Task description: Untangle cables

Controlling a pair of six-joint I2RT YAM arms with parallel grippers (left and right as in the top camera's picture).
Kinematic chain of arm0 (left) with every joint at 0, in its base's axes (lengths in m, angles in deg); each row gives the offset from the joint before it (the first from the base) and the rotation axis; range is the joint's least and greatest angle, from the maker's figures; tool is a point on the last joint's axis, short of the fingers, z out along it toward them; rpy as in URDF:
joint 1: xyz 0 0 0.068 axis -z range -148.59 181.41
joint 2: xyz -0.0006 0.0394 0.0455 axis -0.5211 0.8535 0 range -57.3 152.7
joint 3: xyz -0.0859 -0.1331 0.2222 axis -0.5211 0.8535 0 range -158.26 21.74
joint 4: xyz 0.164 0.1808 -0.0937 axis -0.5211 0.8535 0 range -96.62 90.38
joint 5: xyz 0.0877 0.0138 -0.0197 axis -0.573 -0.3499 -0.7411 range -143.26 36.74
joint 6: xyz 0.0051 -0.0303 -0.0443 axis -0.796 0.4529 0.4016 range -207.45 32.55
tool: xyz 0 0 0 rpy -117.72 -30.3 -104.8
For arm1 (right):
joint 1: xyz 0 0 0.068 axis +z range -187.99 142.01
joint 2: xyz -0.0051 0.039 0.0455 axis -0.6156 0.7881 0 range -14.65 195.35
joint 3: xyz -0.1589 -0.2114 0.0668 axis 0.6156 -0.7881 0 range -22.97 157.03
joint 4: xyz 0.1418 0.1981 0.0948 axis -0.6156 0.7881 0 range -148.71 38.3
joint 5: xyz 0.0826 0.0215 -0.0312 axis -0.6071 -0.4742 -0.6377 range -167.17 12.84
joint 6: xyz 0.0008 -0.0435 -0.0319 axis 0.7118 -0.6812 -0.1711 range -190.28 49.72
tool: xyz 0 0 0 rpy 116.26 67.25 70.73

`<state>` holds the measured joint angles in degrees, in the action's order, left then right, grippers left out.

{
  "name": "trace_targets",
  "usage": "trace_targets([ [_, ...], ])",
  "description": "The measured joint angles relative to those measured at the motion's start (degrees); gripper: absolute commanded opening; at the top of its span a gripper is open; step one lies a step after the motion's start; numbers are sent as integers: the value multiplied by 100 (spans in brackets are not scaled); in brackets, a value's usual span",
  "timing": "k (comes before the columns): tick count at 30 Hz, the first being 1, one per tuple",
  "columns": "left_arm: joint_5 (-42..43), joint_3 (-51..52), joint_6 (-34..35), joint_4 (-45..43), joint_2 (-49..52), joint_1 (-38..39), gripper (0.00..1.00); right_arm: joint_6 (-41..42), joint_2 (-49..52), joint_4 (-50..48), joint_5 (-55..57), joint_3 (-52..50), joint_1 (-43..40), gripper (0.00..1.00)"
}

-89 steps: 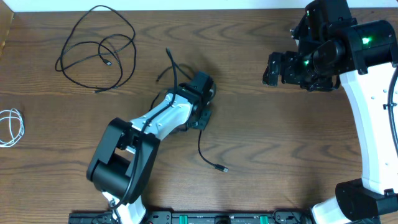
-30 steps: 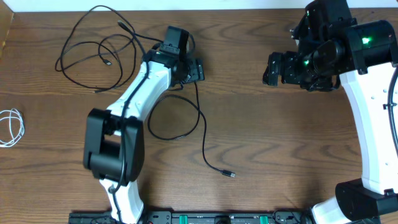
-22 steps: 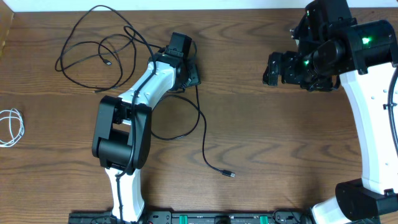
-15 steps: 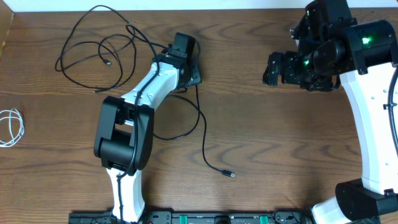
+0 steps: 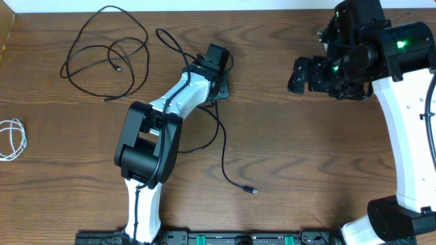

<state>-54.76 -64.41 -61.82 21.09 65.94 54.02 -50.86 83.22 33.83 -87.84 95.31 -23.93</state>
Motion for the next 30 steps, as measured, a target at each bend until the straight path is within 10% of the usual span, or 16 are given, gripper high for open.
trace_targets([
  [4,-39,0,-15,4,9,-2,8,0,0,0,-2,0,0,99],
  [18,-146,-87,415,752,-98,0,7,0,0,0,-2,0,0,99],
  [30,-188,-90,874,1569,-2170,415,7,0,0,0,-2,0,0,99],
])
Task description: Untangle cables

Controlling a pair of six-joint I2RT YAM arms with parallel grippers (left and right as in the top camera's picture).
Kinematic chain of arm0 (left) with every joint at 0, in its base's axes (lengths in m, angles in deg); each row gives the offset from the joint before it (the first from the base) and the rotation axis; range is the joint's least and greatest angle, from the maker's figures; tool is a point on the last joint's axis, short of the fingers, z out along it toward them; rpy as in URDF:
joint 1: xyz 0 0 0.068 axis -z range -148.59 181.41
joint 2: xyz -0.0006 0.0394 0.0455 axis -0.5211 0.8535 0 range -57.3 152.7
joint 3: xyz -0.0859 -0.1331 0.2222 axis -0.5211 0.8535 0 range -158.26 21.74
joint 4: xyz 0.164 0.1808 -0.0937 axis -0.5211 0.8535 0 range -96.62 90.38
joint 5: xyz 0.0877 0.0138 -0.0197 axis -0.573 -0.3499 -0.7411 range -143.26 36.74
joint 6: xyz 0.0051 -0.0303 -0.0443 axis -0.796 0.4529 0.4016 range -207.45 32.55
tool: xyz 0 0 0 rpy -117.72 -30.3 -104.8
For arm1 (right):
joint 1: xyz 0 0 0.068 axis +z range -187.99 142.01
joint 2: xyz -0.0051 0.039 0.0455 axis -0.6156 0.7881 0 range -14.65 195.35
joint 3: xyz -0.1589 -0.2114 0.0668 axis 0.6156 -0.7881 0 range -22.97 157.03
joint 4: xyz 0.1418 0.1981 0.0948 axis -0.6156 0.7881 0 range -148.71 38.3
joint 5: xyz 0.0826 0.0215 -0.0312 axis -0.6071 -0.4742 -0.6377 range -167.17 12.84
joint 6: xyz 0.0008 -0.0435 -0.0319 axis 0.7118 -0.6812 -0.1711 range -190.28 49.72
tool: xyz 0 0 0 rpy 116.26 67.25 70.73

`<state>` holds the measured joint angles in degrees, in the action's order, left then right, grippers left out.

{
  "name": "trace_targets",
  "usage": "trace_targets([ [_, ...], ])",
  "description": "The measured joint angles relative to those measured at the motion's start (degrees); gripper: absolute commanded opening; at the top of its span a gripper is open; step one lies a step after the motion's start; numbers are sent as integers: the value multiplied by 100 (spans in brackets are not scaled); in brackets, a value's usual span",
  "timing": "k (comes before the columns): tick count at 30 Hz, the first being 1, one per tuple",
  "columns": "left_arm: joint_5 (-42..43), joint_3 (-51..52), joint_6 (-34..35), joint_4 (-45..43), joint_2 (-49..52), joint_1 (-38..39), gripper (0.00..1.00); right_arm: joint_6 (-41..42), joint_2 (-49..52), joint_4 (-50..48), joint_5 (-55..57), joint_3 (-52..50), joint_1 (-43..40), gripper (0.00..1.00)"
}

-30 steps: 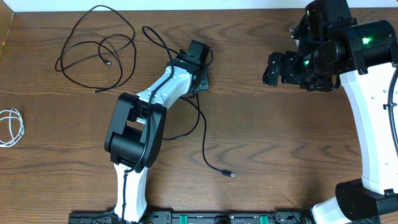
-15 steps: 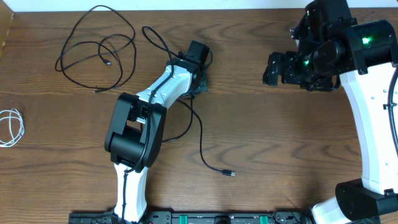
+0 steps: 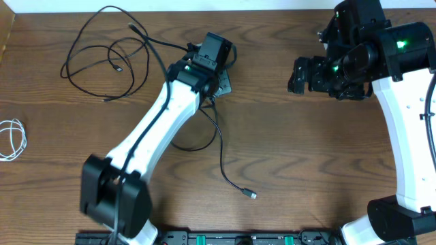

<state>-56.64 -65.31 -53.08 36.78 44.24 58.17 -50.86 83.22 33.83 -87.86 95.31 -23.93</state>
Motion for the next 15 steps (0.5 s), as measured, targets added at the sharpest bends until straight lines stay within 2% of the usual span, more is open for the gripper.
trace_targets([
  [4,0,0,103,317,-446,33,7,0,0,0,2,0,0,99],
  [9,-31,0,186,756,-767,-291,8,0,0,2,2,0,0,99],
  [15,-127,0,210,1320,-872,-1316,8,0,0,0,0,0,0,99],
])
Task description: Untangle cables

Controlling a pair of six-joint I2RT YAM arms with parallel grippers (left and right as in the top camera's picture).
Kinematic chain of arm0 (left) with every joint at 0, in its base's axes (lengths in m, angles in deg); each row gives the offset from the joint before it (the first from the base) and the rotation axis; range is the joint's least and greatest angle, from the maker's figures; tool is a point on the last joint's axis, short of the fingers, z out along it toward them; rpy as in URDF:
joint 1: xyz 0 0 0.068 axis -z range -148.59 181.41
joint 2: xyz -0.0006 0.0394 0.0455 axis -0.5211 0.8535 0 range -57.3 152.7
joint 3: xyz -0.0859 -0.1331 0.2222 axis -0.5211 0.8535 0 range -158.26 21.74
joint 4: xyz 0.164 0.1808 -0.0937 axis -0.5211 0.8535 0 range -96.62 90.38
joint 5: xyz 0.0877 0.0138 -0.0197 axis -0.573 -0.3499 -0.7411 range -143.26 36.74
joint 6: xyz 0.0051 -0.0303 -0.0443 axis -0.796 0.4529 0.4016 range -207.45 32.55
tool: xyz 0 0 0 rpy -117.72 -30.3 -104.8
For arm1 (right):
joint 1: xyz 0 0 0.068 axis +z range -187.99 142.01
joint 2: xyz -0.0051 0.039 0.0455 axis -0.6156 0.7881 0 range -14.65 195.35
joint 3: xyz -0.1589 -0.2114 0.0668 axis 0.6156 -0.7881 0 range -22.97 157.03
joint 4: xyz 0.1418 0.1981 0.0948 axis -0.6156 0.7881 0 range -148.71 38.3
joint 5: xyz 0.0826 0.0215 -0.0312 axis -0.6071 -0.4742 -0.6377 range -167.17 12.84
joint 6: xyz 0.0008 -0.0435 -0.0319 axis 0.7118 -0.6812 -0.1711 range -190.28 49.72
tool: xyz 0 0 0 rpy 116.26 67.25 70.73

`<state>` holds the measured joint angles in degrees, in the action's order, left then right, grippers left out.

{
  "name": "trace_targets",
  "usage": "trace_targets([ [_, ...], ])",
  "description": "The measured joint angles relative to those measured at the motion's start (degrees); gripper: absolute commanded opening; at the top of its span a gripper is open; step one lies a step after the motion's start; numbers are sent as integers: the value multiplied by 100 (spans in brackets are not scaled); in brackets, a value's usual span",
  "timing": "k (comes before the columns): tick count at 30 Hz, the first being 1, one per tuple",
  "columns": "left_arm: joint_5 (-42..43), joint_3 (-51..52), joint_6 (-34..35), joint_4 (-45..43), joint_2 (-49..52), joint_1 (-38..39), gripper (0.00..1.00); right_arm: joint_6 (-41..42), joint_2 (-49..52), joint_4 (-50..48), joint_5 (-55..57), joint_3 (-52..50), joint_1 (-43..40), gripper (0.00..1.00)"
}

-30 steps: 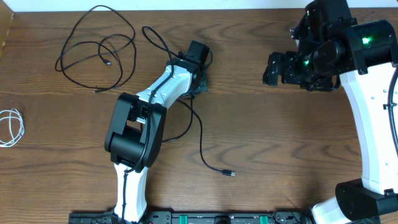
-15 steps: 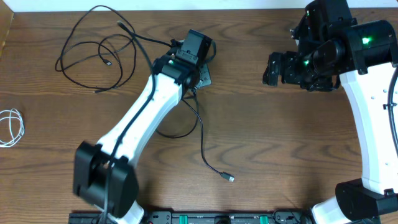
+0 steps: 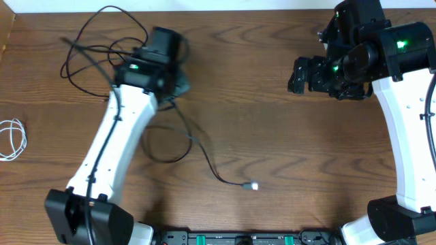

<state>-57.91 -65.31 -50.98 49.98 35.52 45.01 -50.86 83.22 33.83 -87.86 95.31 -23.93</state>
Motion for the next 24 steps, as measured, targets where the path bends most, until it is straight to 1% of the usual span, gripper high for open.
trace_targets([
  [6,-50,0,22,15,-166,-1307,8,0,0,0,0,0,0,99],
  [11,-146,0,22,76,-302,-2675,8,0,0,0,0,0,0,99],
  [12,-177,0,22,101,-302,-3121,8,0,0,2,0,0,0,99],
  [13,-175,0,22,125,-304,-3373,8,0,0,0,0,0,0,99],
  [15,-166,0,22,160,-302,-3744,8,0,0,0,0,0,0,99],
  [18,-140,4,39,160,-304,-4074,8,0,0,0,0,0,0,99],
  [22,-105,59,92,162,-302,-4129,8,0,0,0,2,0,0,99],
  [24,-81,96,109,170,-304,-4124,25,0,0,0,0,0,0,99],
])
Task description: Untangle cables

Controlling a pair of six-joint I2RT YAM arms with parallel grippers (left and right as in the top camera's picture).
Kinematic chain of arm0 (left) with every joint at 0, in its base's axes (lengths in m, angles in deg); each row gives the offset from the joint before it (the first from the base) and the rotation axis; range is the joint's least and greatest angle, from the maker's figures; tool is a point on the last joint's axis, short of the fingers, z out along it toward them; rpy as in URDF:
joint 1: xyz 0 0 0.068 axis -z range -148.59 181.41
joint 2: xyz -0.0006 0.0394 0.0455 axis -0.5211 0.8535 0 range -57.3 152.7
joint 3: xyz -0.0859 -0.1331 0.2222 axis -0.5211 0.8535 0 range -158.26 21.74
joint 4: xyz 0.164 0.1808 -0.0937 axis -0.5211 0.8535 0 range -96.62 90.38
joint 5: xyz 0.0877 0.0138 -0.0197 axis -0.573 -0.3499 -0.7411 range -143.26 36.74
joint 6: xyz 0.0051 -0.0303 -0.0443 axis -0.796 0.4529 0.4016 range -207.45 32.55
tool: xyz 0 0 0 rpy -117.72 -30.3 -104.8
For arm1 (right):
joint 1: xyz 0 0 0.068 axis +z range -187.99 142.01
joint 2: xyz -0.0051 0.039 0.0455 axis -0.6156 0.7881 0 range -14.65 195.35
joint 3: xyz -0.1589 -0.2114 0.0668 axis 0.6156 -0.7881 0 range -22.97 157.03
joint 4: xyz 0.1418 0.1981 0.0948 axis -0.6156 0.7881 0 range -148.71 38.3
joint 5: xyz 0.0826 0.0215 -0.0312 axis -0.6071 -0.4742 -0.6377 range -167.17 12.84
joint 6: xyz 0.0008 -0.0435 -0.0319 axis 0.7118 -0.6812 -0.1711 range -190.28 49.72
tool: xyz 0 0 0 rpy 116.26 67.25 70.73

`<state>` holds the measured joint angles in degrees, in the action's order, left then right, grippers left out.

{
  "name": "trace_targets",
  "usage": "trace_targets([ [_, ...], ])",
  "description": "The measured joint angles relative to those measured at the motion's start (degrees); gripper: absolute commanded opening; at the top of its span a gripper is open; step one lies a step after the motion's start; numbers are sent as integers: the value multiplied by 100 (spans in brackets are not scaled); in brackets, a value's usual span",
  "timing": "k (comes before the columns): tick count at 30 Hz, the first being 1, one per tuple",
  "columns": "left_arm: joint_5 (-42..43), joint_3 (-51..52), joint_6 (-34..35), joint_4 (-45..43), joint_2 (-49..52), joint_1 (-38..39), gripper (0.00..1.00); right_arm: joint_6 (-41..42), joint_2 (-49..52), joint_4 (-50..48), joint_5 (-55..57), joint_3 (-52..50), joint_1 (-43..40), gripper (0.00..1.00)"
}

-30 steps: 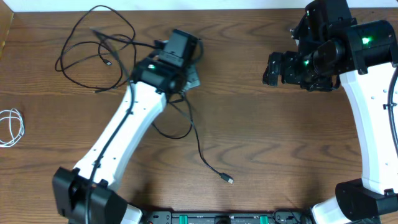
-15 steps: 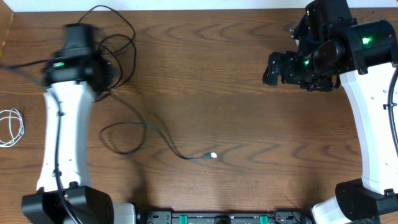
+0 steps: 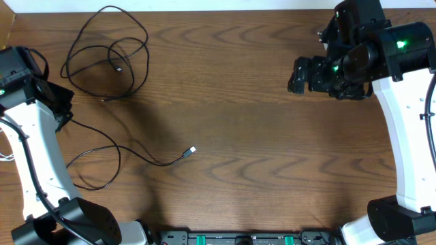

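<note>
My left gripper point(image 3: 60, 112) is at the table's far left, shut on one end of a black cable point(image 3: 146, 161). That cable runs right from the fingers, loops once near the front left and ends in a small plug point(image 3: 191, 150). A second black cable point(image 3: 109, 47) lies in loose loops at the back left, apart from the first. My right gripper point(image 3: 294, 75) hovers at the back right, away from both cables. Its jaws are too dark to read.
A white cable point(image 3: 5, 155) lies at the left edge, mostly hidden under my left arm. A dark rail with green parts point(image 3: 225, 238) runs along the table's front edge. The right arm's white links point(image 3: 409, 150) stand along the right side.
My left gripper has moved from the back left-centre to the far left edge, holding the black cable. The plug has shifted left and back. The looped cable at the back left lies undisturbed.
My left gripper was first at the table's back centre on a black cable touching the looped one. It then stood further left at each moment, with the cable trailing behind. Now the two black cables lie apart. The right arm has stayed still throughout.
</note>
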<state>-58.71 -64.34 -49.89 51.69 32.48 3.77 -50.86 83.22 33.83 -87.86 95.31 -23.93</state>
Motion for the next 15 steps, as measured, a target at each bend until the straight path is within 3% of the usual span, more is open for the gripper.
trace_targets([
  [2,33,20,22,114,7,-2,27,0,0,0,0,0,0,99],
  [8,179,24,42,636,94,0,46,0,0,0,0,0,0,99],
  [15,837,26,-31,1237,190,7,47,0,0,0,0,0,0,99],
])
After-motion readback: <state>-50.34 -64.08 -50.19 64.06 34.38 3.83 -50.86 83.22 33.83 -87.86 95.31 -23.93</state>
